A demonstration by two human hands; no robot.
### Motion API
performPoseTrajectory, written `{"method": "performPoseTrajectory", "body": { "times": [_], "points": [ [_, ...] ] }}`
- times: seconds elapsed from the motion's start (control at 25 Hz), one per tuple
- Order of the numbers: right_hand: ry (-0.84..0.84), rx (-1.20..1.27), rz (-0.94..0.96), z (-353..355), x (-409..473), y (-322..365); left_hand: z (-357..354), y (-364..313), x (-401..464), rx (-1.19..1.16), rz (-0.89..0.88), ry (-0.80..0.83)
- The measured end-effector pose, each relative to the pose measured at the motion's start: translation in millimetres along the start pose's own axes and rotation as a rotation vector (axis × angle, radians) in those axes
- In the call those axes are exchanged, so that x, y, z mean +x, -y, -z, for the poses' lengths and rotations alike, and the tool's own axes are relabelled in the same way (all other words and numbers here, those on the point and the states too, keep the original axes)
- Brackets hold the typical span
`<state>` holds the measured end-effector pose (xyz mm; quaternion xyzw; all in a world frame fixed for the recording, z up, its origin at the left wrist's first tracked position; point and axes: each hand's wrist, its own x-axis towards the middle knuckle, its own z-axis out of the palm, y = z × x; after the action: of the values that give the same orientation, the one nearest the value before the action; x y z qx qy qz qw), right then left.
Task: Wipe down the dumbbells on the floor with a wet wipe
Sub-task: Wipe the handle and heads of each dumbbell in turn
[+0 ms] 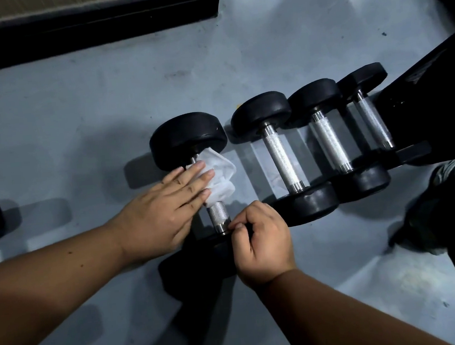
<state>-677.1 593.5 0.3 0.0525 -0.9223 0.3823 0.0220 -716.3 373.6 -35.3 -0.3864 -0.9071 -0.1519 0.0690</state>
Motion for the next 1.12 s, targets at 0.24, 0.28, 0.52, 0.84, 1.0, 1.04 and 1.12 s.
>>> {"method": "performPoseTrajectory", "body": {
  "times": [0.24,0.28,0.52,0.84,1.0,1.04,1.12],
  "points": [
    [0.002,0.001,0.005,1,0,1,0,1,9,-0.090,-0.033,-0.017],
    [0.005,-0.005,0.006,1,0,0,-1,2,12,-0.088,-0.042,-0.014],
    [0.011,-0.022,0.014,2,1,1,-9,6,19,-0.133,-0.027,-0.011],
    [0.019,-0.016,0.046,2,3,-1,-12,11,13,-0.263,-0.057,0.035],
    [0.011,-0.003,0.051,3,3,-2,-6,23,22,-0.284,0.074,-0.023],
    [0.014,-0.001,0.053,4,2,-3,-9,14,21,-0.300,0.074,-0.023],
    [0.021,-0.002,0.048,3,3,-4,-15,-3,16,-0.371,0.007,0.000]
  ]
}}
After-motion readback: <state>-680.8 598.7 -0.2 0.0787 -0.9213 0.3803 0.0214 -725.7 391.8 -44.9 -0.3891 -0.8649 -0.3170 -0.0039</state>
